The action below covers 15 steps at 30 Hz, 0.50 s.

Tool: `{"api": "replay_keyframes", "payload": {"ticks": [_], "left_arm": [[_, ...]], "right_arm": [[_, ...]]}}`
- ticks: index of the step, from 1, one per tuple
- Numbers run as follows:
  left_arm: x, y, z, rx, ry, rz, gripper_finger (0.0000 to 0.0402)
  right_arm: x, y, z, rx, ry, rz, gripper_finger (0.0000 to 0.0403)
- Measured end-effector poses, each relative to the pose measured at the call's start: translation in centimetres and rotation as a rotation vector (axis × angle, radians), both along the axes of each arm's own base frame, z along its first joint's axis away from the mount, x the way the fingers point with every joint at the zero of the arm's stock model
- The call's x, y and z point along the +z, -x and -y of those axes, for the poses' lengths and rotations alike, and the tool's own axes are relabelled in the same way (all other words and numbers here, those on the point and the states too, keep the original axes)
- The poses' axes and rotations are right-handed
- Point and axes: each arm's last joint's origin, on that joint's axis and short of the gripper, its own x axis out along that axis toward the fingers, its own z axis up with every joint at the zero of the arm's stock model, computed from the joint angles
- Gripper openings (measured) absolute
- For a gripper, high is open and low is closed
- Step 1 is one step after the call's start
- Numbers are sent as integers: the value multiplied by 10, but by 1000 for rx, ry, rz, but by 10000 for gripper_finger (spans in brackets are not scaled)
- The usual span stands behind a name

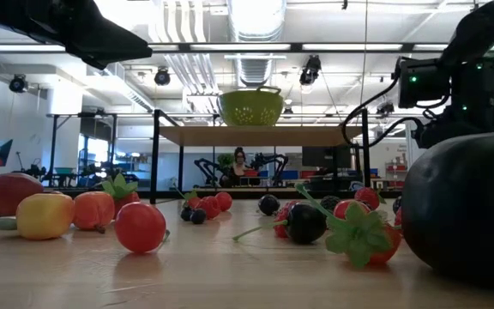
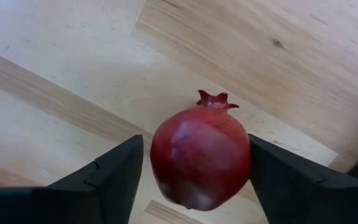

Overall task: Pick & Place Fruit
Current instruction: Put the pomegranate into the green colander on the shelf

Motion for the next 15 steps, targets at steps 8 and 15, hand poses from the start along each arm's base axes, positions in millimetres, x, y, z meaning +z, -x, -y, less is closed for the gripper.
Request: {"api": "replay_keyframes", "payload": {"ticks": [8,15], "left_arm": [[0,0,0,0,0,0,145],[0,0,0,0,0,0,145]], "right_arm": [[0,0,0,-4,-1,-1,213],[0,0,0,-3,-5,0,219]]}}
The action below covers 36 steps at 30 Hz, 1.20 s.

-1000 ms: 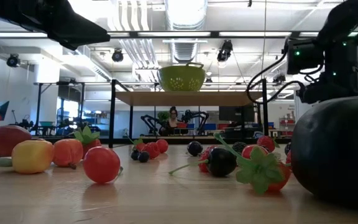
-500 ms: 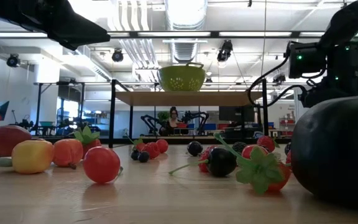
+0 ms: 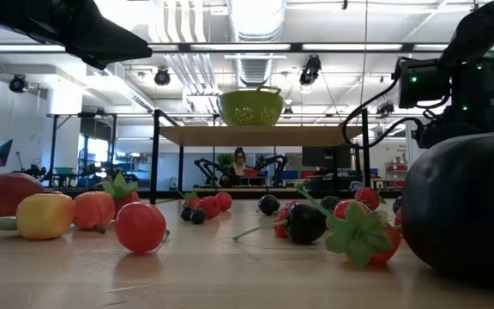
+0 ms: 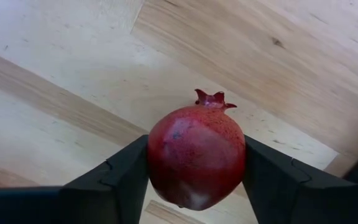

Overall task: Pick & Place Fruit
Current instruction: Put the pomegranate into the green colander on the shelf

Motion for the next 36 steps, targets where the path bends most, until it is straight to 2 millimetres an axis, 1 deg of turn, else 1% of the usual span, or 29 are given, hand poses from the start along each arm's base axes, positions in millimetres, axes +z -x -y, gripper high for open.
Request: {"api": "replay_keyframes", "payload": {"ticks": [12,18,22,26,32,36], "left_arm": [[0,0,0,1,6,2,145],[0,0,0,3,19,4,145],[0,0,0,3,26,5,145],[0,0,0,3,26,5,145],[0,0,0,2,26,5,145],[0,0,0,2,26,5,145]], "right_arm": [[1,0,0,11,-1,5,208],[12,-8,3,47,13,51,215],[28,-18,6,90,0,128,211],[50,-30,10,131,5,217,208],[87,-46,14,192,32,357,218],[116,-54,15,235,56,456,217]]}}
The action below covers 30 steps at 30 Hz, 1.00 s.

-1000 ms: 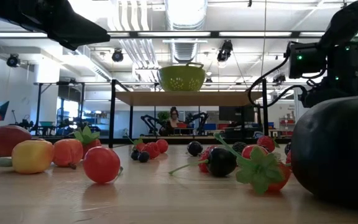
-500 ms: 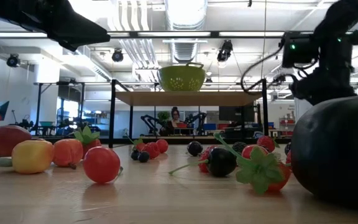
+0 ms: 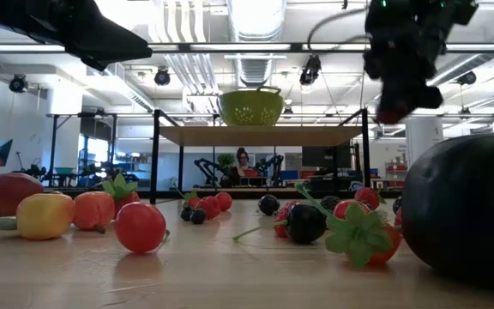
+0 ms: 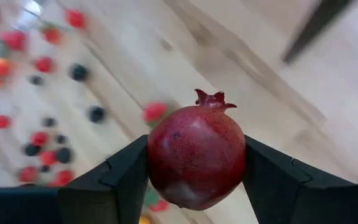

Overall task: Pick & Place Fruit
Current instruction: Put the pomegranate into the green colander on the shelf

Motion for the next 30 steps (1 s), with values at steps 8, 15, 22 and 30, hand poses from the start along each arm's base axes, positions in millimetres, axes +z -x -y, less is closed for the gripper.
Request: {"api": "replay_keyframes", "payload": {"ticks": [8,15,22,30], "left_arm": [[0,0,0,0,0,0,145],[0,0,0,0,0,0,145],[0,0,0,0,0,0,145],[0,0,0,0,0,0,145]], "right_arm": [[59,-10,4,50,132,185,211],[96,-30,14,92,308,310,218],[110,-74,33,180,429,313,213],[108,-126,56,257,494,261,222]]}}
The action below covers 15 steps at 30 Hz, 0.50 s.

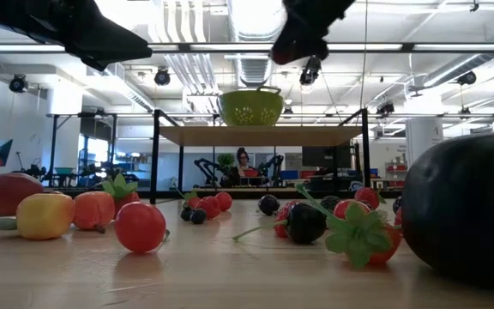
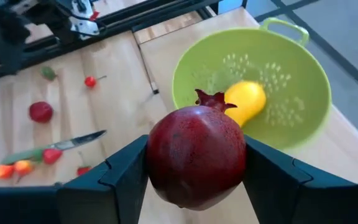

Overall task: Pick & Place Fruit
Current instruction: Put the pomegranate into the green colander on the shelf

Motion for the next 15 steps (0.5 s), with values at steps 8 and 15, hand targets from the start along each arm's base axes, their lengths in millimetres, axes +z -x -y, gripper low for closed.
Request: {"api": "replay_keyframes", "payload": {"ticks": [8,15], "left_arm": [[0,0,0,0,0,0,145],[0,0,0,0,0,0,145]], "right_arm": [[-11,-31,29,-22,1,-55,212],[-32,-42,49,-36,-10,-126,224]]}}
